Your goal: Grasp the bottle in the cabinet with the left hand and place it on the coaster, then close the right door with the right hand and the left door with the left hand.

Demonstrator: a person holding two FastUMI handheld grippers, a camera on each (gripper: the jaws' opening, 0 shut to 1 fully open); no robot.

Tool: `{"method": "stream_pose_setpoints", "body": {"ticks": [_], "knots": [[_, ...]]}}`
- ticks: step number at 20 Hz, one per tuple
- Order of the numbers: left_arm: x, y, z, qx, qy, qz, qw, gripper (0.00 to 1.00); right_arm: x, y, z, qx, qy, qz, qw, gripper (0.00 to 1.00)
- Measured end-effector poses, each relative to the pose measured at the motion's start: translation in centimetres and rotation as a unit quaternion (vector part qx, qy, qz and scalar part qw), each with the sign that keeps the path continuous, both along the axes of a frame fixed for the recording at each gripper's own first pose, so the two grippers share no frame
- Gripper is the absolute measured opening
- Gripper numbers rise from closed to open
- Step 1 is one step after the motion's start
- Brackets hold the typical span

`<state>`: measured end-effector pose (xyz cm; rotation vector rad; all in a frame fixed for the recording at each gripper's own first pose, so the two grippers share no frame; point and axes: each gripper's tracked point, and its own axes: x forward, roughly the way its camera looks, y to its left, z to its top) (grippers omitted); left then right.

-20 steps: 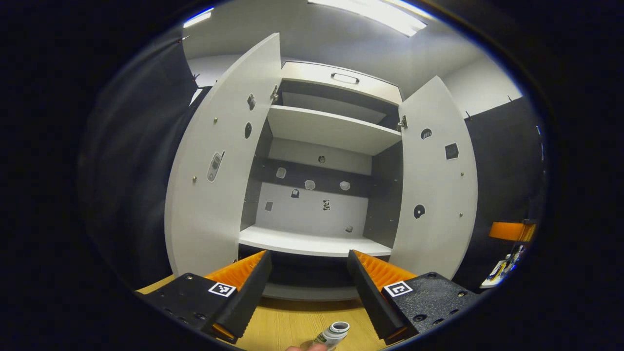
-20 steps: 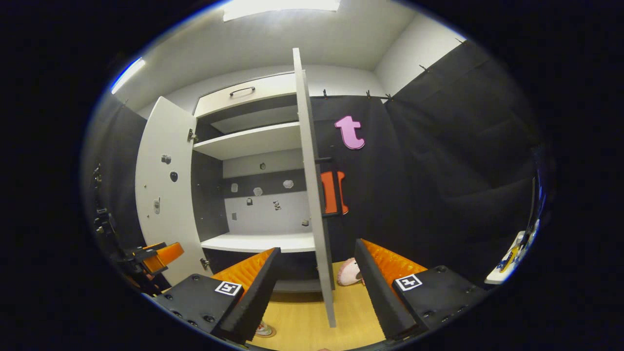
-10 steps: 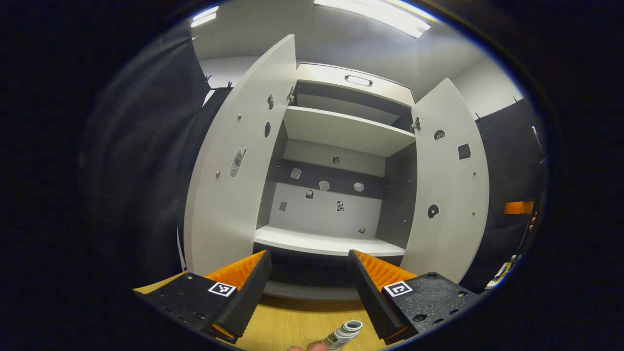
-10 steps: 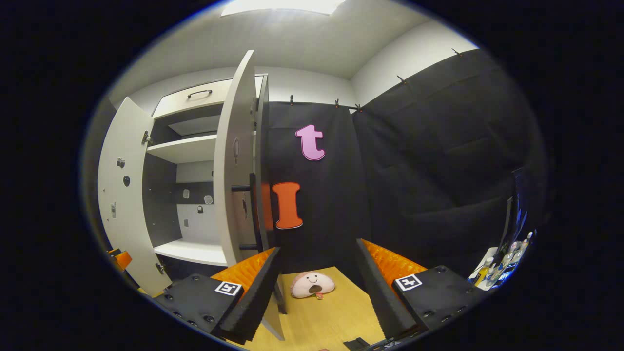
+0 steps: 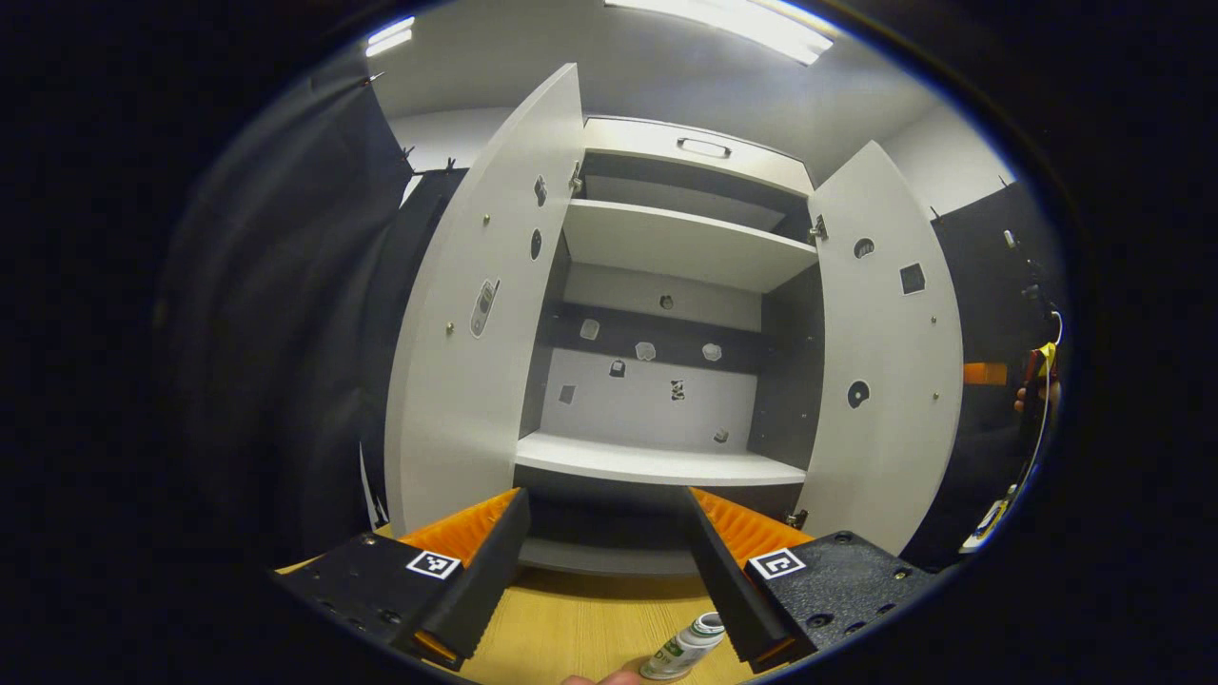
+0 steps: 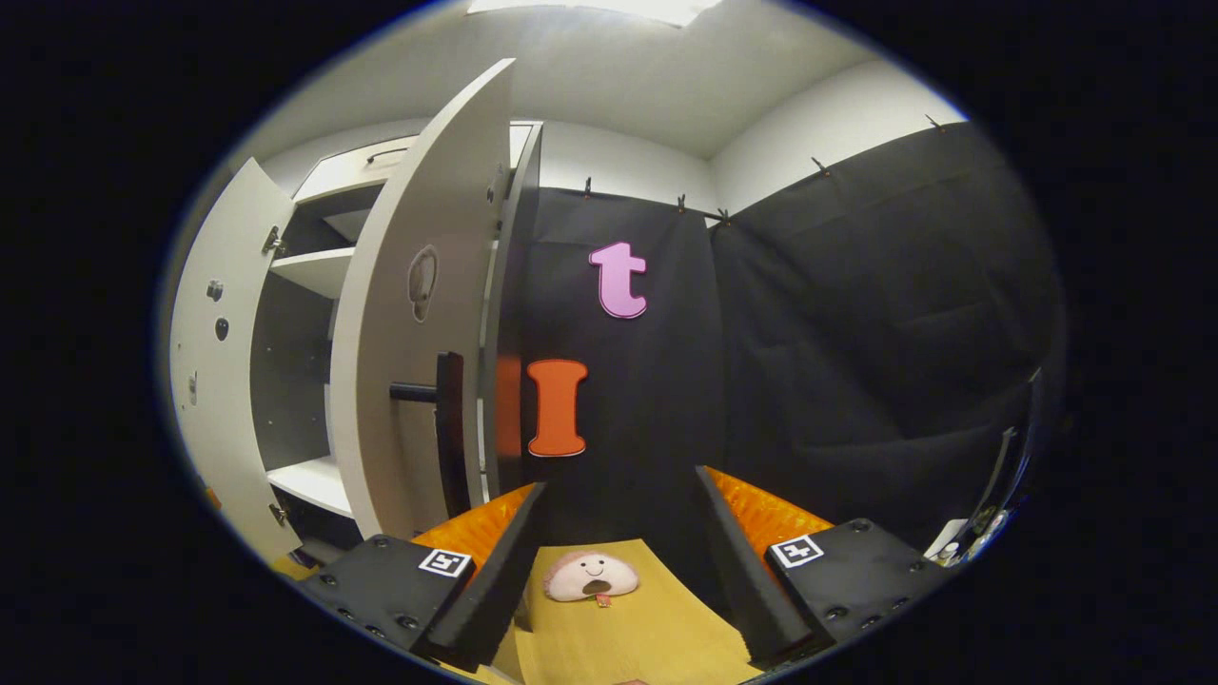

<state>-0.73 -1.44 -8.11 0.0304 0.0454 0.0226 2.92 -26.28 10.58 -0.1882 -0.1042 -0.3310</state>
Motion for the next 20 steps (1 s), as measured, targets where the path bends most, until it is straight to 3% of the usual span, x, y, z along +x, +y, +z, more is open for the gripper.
{"method": "stream_pose_setpoints", "body": {"ticks": [8, 9, 10, 20], "knots": [[0.0, 0.4, -0.5, 0.008, 0.009, -0.01, 1.0, 0.95, 0.5, 1.6, -0.3, -0.024, -0.01, -0.004, 1.0, 0.93], [0.1, 0.2, -0.6, 0.005, 0.011, -0.014, 1.0, 0.95, 0.5, 1.8, -0.2, -0.025, -0.009, -0.004, 1.0, 0.84], [0.1, 0.0, -0.6, 0.003, 0.012, -0.018, 1.0, 0.95, 0.5, 2.0, -0.3, -0.021, -0.009, -0.006, 1.0, 0.91], [0.6, 0.0, -0.6, -0.004, 0.012, -0.041, 0.999, 0.95, 1.0, 8.2, -1.3, -0.019, -0.005, 0.025, 0.999, 0.91]]}}
